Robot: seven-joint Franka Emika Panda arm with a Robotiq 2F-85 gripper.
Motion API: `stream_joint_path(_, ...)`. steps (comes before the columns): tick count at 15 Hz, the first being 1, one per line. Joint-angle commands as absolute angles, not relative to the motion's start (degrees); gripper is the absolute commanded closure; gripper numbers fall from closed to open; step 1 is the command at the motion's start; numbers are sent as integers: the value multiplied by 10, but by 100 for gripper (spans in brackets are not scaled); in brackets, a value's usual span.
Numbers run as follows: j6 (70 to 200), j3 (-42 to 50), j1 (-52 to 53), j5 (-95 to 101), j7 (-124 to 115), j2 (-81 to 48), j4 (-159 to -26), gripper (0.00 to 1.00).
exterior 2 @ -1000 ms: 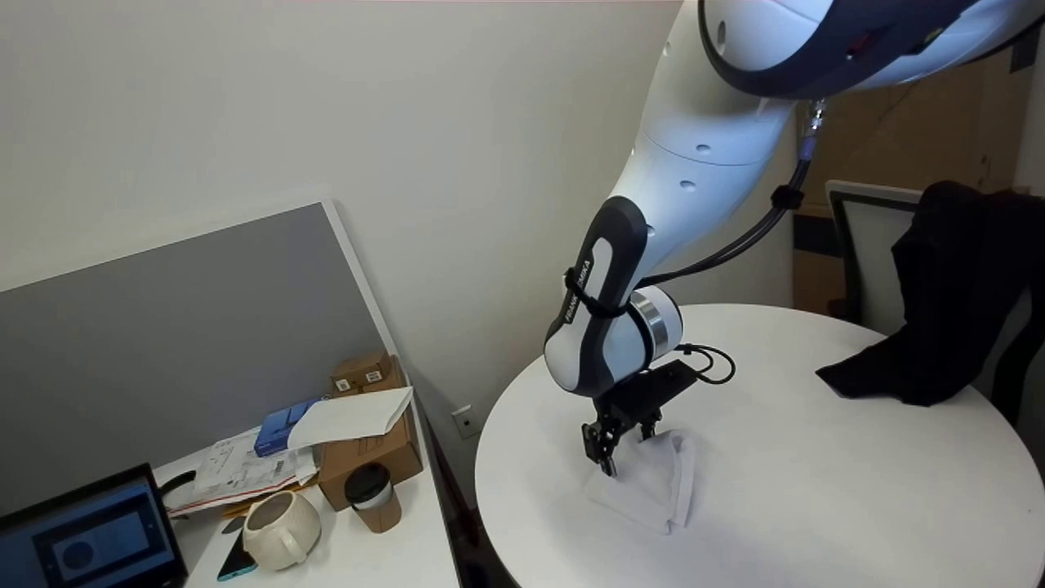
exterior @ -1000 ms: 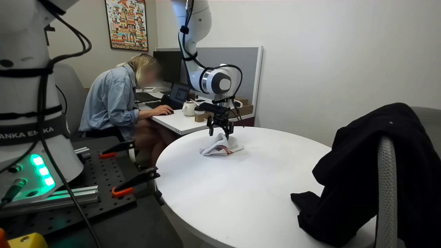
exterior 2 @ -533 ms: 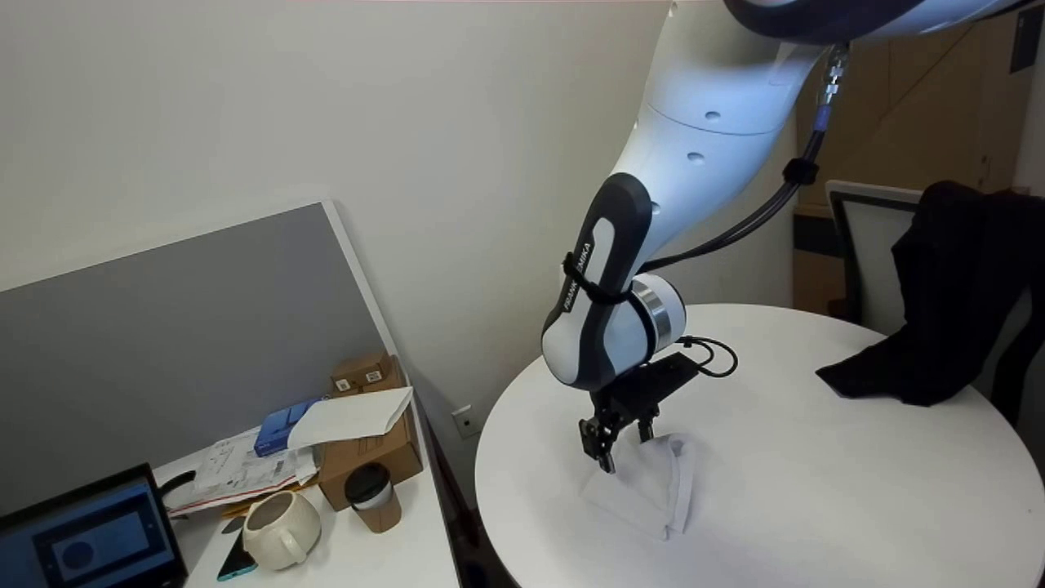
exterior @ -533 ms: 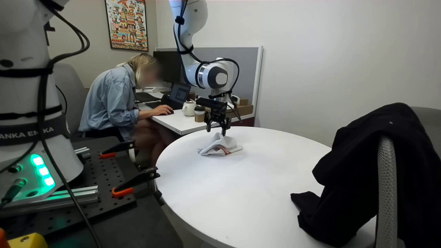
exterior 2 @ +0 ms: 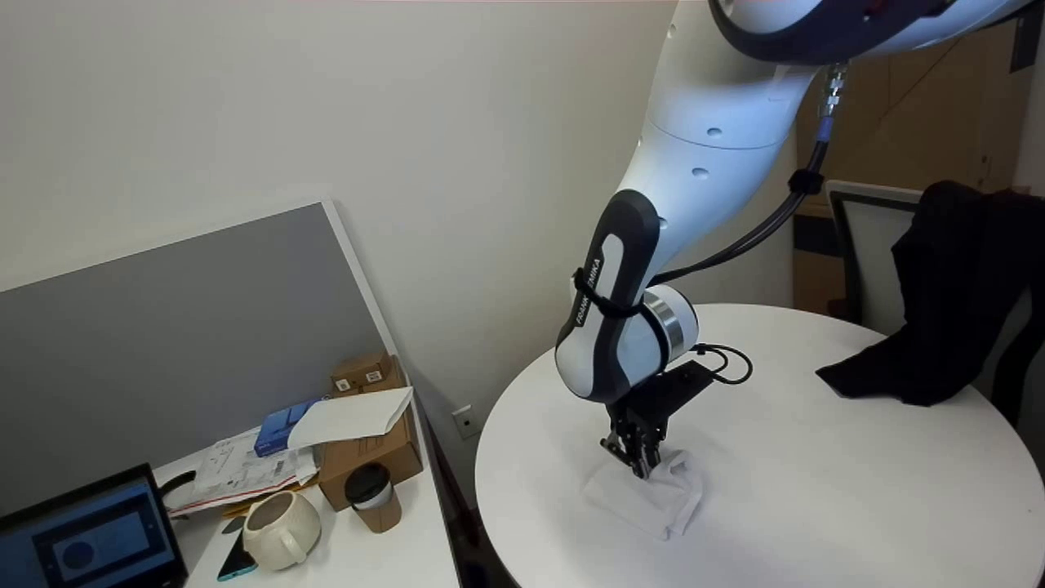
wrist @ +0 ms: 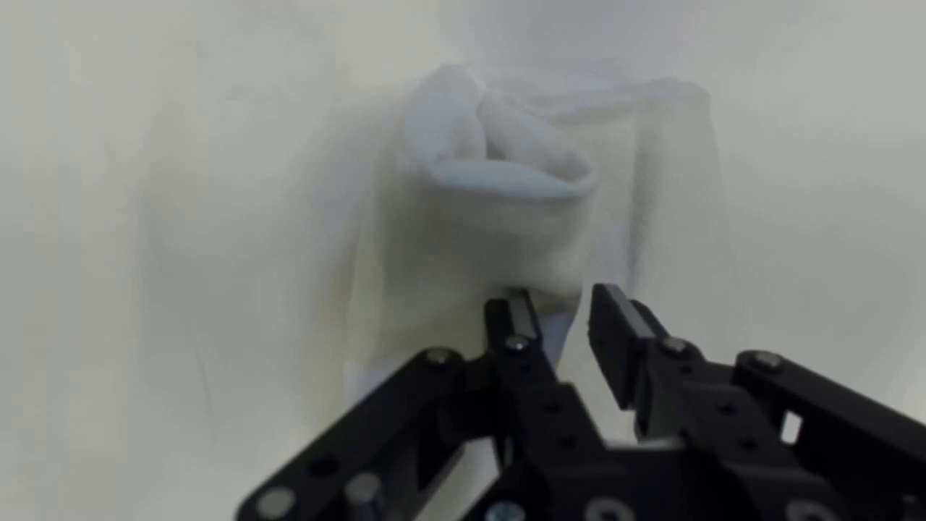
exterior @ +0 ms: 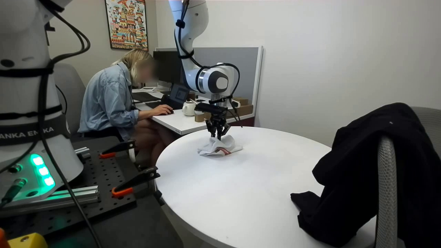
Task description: Use the white towel to wipe the table surface
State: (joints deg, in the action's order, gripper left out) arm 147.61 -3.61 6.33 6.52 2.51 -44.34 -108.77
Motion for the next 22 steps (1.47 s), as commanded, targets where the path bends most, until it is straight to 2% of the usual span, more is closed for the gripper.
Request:
stream_joint_path(1,1474,-16,79,84,24,-472,-1063,99)
stream_joint_path(7,1452,-12,72,85,43,-553,-975,100)
stream_joint_path(14,1422,7,54,81,41,-575,-901,100)
stream_joint_path(22,1448,16,-47,56,66,-556,-932,100)
